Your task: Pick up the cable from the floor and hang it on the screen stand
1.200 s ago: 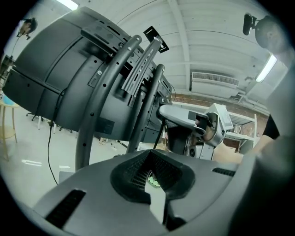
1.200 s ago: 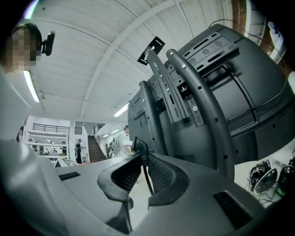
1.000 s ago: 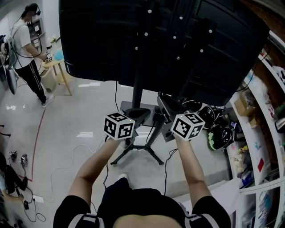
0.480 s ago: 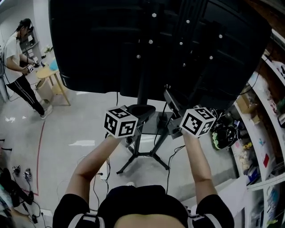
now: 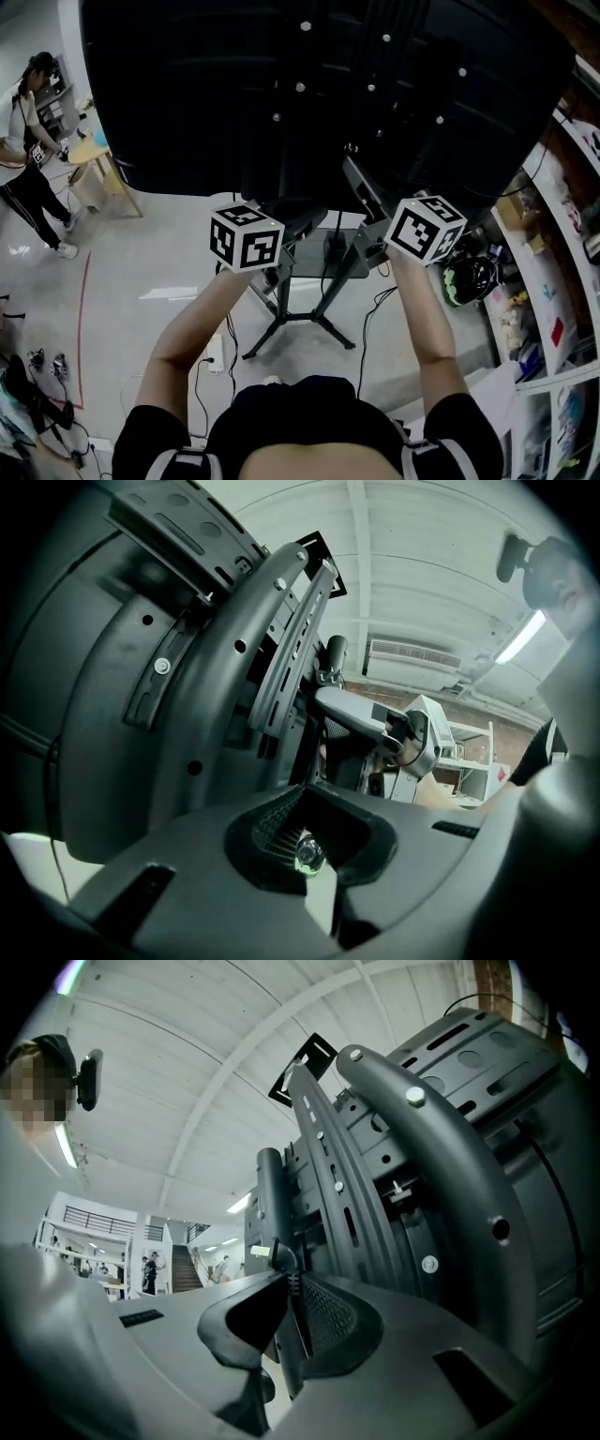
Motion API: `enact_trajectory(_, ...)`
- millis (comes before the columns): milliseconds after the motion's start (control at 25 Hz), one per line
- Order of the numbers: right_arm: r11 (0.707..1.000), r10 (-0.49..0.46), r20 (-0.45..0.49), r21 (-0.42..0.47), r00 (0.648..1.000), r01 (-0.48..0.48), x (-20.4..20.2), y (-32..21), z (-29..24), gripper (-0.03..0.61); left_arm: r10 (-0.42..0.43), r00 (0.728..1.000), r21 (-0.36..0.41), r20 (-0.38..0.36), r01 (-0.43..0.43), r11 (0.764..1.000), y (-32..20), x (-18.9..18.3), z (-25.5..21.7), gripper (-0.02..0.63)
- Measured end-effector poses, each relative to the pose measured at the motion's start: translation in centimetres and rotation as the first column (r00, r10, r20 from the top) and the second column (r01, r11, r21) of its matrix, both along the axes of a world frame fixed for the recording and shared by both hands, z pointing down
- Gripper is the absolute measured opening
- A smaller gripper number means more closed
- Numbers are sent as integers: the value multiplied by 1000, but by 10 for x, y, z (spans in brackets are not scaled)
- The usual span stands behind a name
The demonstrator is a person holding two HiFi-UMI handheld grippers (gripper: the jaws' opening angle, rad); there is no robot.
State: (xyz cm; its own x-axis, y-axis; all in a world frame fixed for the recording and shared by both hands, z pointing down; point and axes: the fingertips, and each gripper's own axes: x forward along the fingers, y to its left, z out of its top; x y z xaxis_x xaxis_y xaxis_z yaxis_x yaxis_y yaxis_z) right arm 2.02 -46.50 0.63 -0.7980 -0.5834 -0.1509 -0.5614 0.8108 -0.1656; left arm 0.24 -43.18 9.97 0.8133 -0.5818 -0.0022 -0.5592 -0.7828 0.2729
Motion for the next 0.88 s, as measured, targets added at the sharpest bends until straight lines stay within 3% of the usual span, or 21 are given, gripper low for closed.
enact_trajectory(80, 1000, -18, -5, 14, 1000, 18, -4, -4, -15, 63, -5, 1000, -3, -23, 4, 1000, -1, -2, -13, 6)
enact_trajectory(360, 993, -50, -28, 103, 998, 53, -20, -7, -71, 63, -58, 998, 76, 26, 55, 996, -3, -20, -53, 6)
enact_trajectory(720, 974, -88, -37, 206, 995, 94, -36, -5, -148, 63, -74, 997, 143, 13, 71, 987, -5, -30, -111, 6)
enact_trajectory(880, 964, -25, -58, 263, 998, 39, -36, -13, -182, 63, -72, 997, 152, -16, 73, 986, -8, -37, -131, 6)
